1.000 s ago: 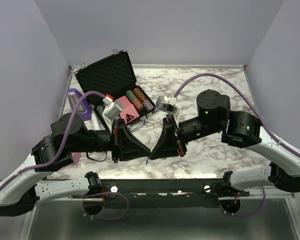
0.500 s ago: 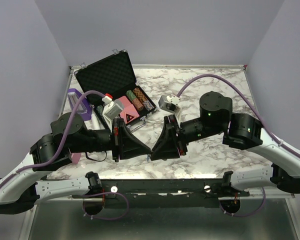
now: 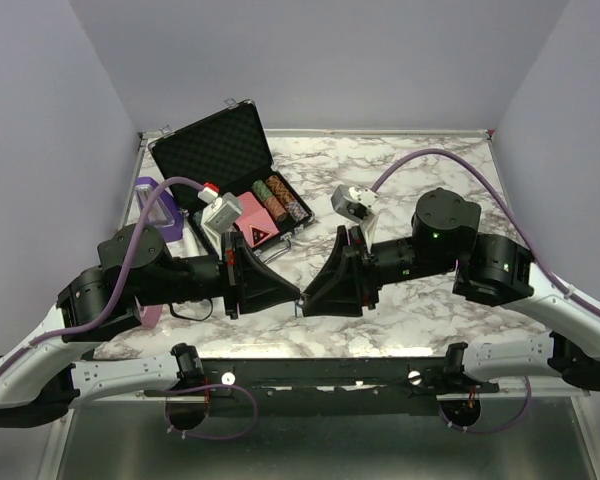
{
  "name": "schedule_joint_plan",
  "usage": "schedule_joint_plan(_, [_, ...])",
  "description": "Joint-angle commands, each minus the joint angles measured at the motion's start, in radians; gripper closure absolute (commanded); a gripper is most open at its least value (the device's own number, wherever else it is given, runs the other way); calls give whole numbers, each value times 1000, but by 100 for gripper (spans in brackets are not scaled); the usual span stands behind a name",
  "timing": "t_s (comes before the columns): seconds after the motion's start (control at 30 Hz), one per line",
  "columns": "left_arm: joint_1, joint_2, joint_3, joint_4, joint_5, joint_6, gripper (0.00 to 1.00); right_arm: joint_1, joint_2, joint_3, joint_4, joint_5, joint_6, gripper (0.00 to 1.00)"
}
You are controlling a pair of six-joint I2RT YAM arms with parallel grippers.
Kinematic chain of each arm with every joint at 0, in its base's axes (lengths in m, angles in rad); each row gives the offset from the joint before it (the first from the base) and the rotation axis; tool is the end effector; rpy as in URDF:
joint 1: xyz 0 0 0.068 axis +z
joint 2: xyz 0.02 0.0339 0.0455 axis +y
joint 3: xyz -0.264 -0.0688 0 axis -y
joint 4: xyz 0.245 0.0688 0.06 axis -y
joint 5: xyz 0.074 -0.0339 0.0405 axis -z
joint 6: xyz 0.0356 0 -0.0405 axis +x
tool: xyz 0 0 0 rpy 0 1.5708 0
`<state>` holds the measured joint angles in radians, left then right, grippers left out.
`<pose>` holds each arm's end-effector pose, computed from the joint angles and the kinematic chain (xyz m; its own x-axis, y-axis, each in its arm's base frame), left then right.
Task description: Remove the keys from the keyring
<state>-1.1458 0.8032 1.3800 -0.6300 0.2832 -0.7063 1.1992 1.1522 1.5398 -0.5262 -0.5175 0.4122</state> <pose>0.0393 -0.1110 0.4816 -0.6591 -0.0551 -0.7500 0.7388 0.1392 -0.6594 0.0638 0.2121 0.4884 -0.4416 -0.1744 -0.8801 -0.8848 -0.0776 0.4594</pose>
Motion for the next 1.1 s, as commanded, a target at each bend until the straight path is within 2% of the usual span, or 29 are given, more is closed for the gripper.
schedule_joint_plan(0.0, [-6, -9, 24, -25, -24, -5, 100, 7, -48, -17, 63, 79, -3, 59])
schedule_joint_plan(0.23, [-6, -21, 22, -16, -26, -18, 100, 7, -72, -32, 81, 119, -7, 59])
schedule_joint_plan(0.67, [-5, -21, 31, -4, -33, -22, 100, 7, -42, -44, 74, 76, 4, 58])
schedule_joint_plan(1.07, [-6, -21, 40, 0, -44, -24, 100, 7, -23, -50, 74, 50, 14, 73])
